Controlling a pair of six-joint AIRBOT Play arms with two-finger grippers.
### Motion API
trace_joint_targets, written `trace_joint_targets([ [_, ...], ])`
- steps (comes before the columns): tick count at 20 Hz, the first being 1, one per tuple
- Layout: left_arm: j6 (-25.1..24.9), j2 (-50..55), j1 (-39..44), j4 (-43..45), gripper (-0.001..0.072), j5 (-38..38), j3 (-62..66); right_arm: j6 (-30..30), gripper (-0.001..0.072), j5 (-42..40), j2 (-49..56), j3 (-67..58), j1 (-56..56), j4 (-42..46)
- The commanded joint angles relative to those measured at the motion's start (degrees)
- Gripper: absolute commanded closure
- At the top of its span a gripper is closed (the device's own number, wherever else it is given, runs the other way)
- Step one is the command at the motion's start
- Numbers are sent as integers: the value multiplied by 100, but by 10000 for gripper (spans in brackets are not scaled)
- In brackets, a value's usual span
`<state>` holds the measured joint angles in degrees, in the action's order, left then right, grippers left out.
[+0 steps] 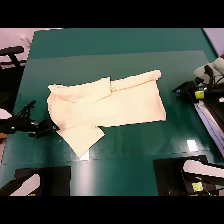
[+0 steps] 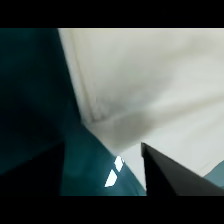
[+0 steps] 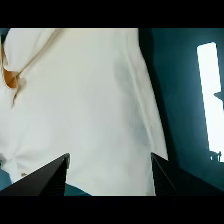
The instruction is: Fold the shirts.
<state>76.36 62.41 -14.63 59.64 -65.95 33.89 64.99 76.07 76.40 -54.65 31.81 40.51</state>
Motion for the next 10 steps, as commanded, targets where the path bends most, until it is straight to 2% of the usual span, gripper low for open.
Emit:
trace_joint_targets([
  [1,-151,15,-4,-568,174,745,-264,-295,142,-195,-151,686,26,-11],
  [4,-341,199,-4,-1115,175,1025,-264,-356,143,-238,-151,909,22,-9],
  [6,-428,415,-4,-1167,178,1086,-264,-363,143,-313,-149,984,11,0],
  [9,-496,531,-4,-1147,684,1064,-258,-363,143,-282,-149,981,4,9],
  [10,-535,531,-4,-1154,682,1029,-258,-363,143,-271,-149,981,4,15],
])
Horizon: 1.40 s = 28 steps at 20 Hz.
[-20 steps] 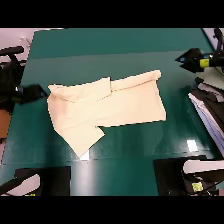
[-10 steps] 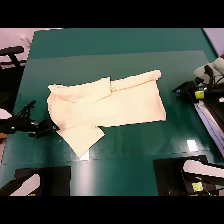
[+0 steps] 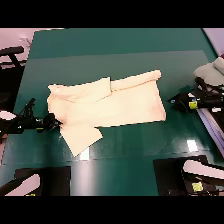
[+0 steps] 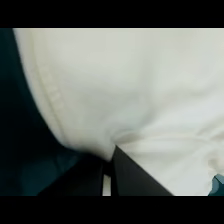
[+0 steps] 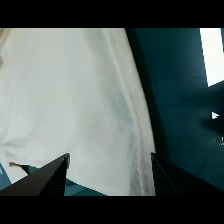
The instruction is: Fold the shirts.
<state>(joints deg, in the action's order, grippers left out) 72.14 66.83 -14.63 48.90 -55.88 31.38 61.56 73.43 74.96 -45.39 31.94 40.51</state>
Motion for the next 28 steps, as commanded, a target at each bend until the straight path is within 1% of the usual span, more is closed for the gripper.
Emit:
trace_joint_targets([
  [1,-227,90,-4,-85,682,-48,-7,-20,143,31,0,55,-9,28],
  [5,-520,90,-4,-46,682,-457,-7,-20,143,179,107,61,-74,308],
  [9,-518,90,-4,-4,682,-693,-7,-57,143,98,361,214,-251,321],
  [13,-518,90,-4,-2,682,-866,-7,-83,145,-293,546,557,-634,304],
  [14,-518,90,-4,-2,682,-907,-7,-83,175,-385,553,621,-748,297],
  [15,-518,90,-4,-4,682,-962,-7,-85,294,-483,551,656,-872,258],
  [18,-529,83,-4,-57,684,-1237,22,-105,690,-599,450,647,-1204,11],
  [21,-966,81,-4,-599,685,-2000,358,-111,693,-590,13,643,-1305,-564],
  [23,-1016,-249,-4,-1047,686,-2350,743,-122,693,-557,-584,632,-1303,-1069],
  [24,-997,-555,-4,-1154,686,-2367,975,-118,693,-562,-935,599,-1266,-1143],
  [26,-748,-1325,-4,-1167,686,-2461,1539,-37,694,-525,-1615,354,-1263,-1141],
  [28,-393,-2059,-4,-1172,686,-2588,2013,31,694,-507,-2297,-46,-1257,-1132],
])
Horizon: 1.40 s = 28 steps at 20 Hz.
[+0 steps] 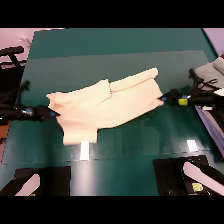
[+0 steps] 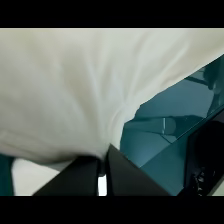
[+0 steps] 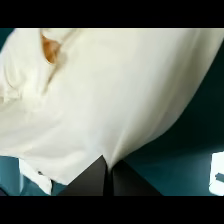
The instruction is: Fold the shirts.
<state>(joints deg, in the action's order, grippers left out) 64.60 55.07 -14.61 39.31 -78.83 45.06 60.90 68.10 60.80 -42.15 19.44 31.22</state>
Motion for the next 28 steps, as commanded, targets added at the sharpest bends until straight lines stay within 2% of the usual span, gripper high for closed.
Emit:
trace_joint_targets([
  [1,474,-1244,-7,-210,686,-323,844,173,694,22,-1200,-605,-7,-203],
  [4,743,-2227,-7,-199,685,-356,1569,363,694,-184,-2100,-1464,-7,-107],
  [7,1023,-2868,-7,-166,685,-339,2673,328,694,-859,-2964,-2282,-7,-103],
  [10,1377,-3021,-7,136,685,-229,4210,-262,694,-2096,-3578,-2992,-7,-103],
  [13,1445,-3018,-7,581,685,424,5593,-507,694,-2955,-3755,-3705,-7,-105],
  [16,1436,-3018,-7,1082,685,1266,6295,-507,694,-2929,-3475,-4369,-9,-120],
  [18,1329,-2973,-7,1283,685,1333,6249,-501,694,-2472,-3075,-4695,-9,-120],
  [23,1309,-2212,-7,1228,683,396,5477,-332,693,-1047,-1958,-4197,-136,-122],
  [25,1274,-1915,-7,1082,683,280,4677,-332,694,-914,-1598,-3491,-337,-107],
  [28,782,-1502,-7,667,683,557,3025,-396,693,-1095,-1128,-2350,-568,-103],
])
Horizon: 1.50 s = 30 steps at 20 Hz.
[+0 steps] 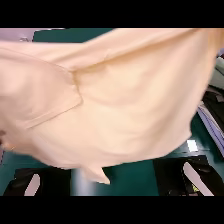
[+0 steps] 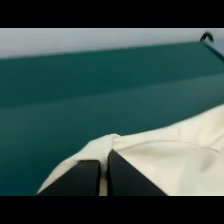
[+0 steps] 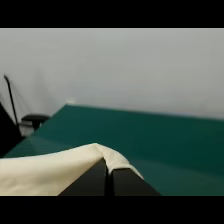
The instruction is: Fold the shirts.
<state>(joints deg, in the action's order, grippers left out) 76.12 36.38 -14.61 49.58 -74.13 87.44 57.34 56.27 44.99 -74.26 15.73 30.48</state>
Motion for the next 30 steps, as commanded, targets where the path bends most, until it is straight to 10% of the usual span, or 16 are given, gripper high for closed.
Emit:
trace_joint_targets([
  [1,-557,542,-7,-544,683,354,-1786,-105,693,-103,627,1185,-254,-31],
  [15,-2881,3545,1121,-2614,683,3501,-2726,-304,693,-918,3370,378,-131,-28],
  [30,-2533,3982,1123,-1200,682,3633,-4341,-1154,692,-730,3399,2581,636,262],
])
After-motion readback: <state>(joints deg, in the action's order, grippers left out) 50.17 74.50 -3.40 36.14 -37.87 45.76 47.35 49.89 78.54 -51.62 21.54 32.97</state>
